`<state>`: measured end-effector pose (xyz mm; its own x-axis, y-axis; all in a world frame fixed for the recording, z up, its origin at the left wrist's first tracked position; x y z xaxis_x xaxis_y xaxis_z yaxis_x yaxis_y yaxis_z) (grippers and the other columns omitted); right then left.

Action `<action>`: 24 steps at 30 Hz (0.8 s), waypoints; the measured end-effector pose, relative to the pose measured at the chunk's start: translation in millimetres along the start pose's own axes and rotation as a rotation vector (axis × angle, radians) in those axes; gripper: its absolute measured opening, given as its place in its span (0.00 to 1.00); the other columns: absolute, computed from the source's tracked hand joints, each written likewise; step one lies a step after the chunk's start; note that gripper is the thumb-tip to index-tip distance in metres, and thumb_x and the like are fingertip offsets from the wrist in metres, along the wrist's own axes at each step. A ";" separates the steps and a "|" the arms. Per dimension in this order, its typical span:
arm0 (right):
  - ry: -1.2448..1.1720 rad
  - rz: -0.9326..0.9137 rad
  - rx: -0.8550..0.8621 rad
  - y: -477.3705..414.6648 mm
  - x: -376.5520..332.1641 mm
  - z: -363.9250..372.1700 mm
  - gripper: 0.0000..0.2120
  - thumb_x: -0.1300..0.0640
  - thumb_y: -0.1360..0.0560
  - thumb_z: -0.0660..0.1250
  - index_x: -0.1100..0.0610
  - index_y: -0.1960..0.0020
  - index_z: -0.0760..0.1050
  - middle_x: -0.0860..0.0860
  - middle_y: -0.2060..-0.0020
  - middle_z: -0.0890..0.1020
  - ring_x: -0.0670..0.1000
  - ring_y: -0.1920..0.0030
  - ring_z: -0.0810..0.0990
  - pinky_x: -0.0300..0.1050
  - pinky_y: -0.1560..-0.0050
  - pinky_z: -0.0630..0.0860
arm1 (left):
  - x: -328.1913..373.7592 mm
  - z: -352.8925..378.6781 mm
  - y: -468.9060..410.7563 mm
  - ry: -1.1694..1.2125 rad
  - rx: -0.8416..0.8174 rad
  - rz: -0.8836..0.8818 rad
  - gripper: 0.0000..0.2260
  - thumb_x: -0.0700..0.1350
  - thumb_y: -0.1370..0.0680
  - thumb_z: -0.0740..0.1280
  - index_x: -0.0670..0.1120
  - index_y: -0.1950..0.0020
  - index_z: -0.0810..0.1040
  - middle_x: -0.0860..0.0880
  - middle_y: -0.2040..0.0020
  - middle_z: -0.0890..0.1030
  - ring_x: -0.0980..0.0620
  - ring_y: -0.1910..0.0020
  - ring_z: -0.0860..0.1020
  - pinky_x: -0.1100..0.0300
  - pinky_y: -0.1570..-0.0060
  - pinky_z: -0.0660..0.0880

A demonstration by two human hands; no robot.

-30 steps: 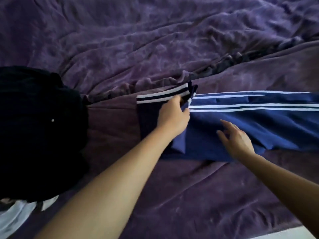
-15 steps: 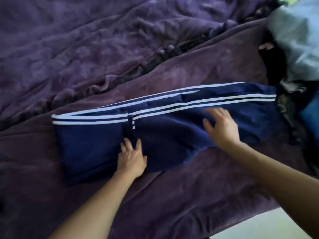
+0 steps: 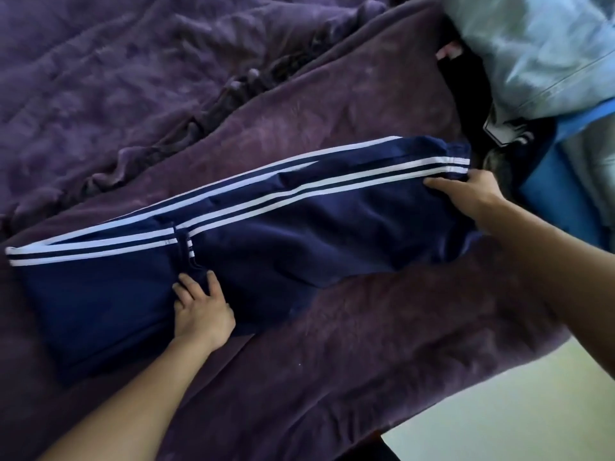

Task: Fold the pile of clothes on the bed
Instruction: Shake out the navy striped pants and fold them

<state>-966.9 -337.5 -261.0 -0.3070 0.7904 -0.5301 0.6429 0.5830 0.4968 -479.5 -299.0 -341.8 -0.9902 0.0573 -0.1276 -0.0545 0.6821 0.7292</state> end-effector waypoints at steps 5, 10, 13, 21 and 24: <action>-0.239 -0.145 -0.170 73.8 -72.8 16.2 0.24 0.47 0.38 0.79 0.52 0.46 0.78 0.50 0.54 0.85 0.53 0.56 0.85 0.51 0.58 0.83 | -11.5 -12.6 8.7 0.048 -0.050 0.070 0.31 0.54 0.19 0.56 0.47 0.21 0.45 0.32 0.24 0.43 0.35 0.25 0.51 0.46 0.30 0.62; 0.148 -0.427 -0.106 154.6 -143.2 81.7 0.27 0.45 0.38 0.77 0.48 0.45 0.68 0.49 0.56 0.80 0.56 0.51 0.79 0.47 0.50 0.74 | -26.7 -28.7 27.9 0.214 0.037 0.151 0.25 0.52 0.19 0.58 0.47 0.24 0.60 0.42 0.28 0.62 0.42 0.32 0.65 0.48 0.36 0.69; 0.294 -0.548 -0.154 196.7 -161.2 155.1 0.27 0.47 0.36 0.73 0.52 0.43 0.66 0.56 0.52 0.82 0.62 0.50 0.79 0.49 0.56 0.69 | -42.0 -28.2 38.1 0.292 0.105 0.169 0.23 0.51 0.20 0.59 0.46 0.26 0.63 0.43 0.31 0.67 0.43 0.34 0.68 0.49 0.39 0.71; 0.800 -0.424 -0.605 249.8 -107.9 321.5 0.37 0.47 0.29 0.73 0.58 0.29 0.58 0.59 0.35 0.67 0.63 0.36 0.72 0.52 0.42 0.70 | -66.4 -11.8 53.5 0.367 0.158 0.268 0.25 0.50 0.20 0.60 0.48 0.24 0.60 0.45 0.30 0.68 0.44 0.34 0.68 0.51 0.39 0.69; 0.610 -0.465 -0.660 238.2 -114.5 300.1 0.27 0.48 0.29 0.73 0.57 0.33 0.72 0.56 0.41 0.78 0.57 0.40 0.76 0.46 0.42 0.72 | -61.5 -23.8 57.9 0.357 0.261 0.296 0.24 0.50 0.20 0.59 0.49 0.24 0.59 0.45 0.30 0.67 0.43 0.35 0.69 0.50 0.38 0.68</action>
<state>-568.0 -345.7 -288.2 -0.8530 0.3123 -0.4182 -0.0917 0.6991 0.7091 -424.8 -280.4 -275.7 -0.9433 0.0540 0.3277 0.2224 0.8355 0.5024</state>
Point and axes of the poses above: each hand's wrist, its own y-axis away from the middle knuckle, its own z-axis out of the palm, x = y × z, the point moved 7 cm from there along -y, towards the middle knuckle
